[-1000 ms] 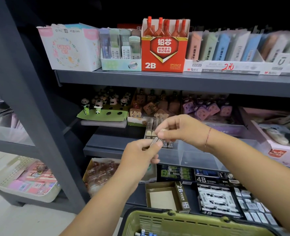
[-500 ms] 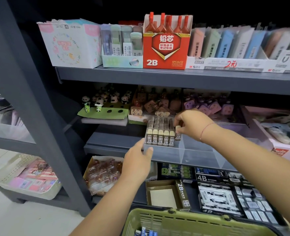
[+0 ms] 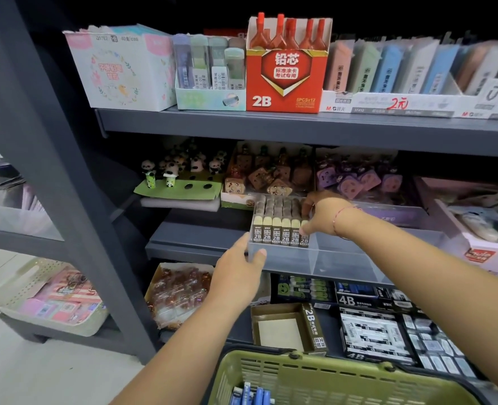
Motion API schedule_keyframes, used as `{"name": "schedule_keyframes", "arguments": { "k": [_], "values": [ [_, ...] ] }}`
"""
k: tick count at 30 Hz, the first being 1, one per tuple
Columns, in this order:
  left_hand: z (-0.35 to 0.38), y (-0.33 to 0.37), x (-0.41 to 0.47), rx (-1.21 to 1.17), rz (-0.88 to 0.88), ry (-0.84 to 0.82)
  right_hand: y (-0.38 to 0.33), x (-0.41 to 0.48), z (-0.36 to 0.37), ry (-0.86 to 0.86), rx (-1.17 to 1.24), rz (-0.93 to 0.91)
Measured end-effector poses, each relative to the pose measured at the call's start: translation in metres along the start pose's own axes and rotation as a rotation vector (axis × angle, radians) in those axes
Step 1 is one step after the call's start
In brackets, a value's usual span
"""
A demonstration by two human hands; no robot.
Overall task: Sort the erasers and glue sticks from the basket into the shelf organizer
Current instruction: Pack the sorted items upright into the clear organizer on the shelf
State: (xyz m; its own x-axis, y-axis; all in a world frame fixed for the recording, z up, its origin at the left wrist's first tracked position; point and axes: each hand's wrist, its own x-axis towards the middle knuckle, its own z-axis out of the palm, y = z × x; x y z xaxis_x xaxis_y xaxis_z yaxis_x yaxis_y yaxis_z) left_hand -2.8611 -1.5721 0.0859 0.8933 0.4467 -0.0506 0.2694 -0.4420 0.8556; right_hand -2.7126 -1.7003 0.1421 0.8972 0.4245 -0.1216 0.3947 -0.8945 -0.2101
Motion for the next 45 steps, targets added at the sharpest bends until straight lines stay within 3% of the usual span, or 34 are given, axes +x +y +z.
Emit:
{"name": "schedule_keyframes", "arguments": {
  "k": [6,11,13,15,19,21,27,34,45],
  "values": [
    [-0.002,-0.017,-0.009,0.045,0.076,-0.026,0.001,-0.005,-0.001,0.003,0.032,0.007],
    [0.006,-0.047,-0.037,0.154,0.109,0.105,-0.006,-0.093,0.035,0.51,0.658,-0.271],
    [0.011,-0.065,-0.052,0.214,0.146,0.135,-0.01,-0.136,0.085,0.395,0.838,-0.28],
    [0.016,-0.091,-0.065,0.288,0.109,0.133,-0.008,-0.165,0.151,0.107,0.898,-0.173],
    [0.023,-0.153,-0.088,0.456,-0.087,0.01,0.024,-0.195,0.286,-0.563,1.017,0.385],
    [0.027,-0.17,-0.101,0.45,-0.181,-0.076,0.033,-0.202,0.327,-0.689,1.111,0.619],
    [0.033,-0.185,-0.116,0.434,-0.125,-0.06,0.01,-0.199,0.377,-0.661,1.2,0.788],
    [0.034,-0.181,-0.117,0.433,-0.127,-0.033,-0.022,-0.192,0.396,-0.424,1.17,0.922],
    [0.037,-0.184,-0.117,0.436,-0.142,-0.016,-0.019,-0.187,0.405,-0.459,1.345,0.988]
  ]
}}
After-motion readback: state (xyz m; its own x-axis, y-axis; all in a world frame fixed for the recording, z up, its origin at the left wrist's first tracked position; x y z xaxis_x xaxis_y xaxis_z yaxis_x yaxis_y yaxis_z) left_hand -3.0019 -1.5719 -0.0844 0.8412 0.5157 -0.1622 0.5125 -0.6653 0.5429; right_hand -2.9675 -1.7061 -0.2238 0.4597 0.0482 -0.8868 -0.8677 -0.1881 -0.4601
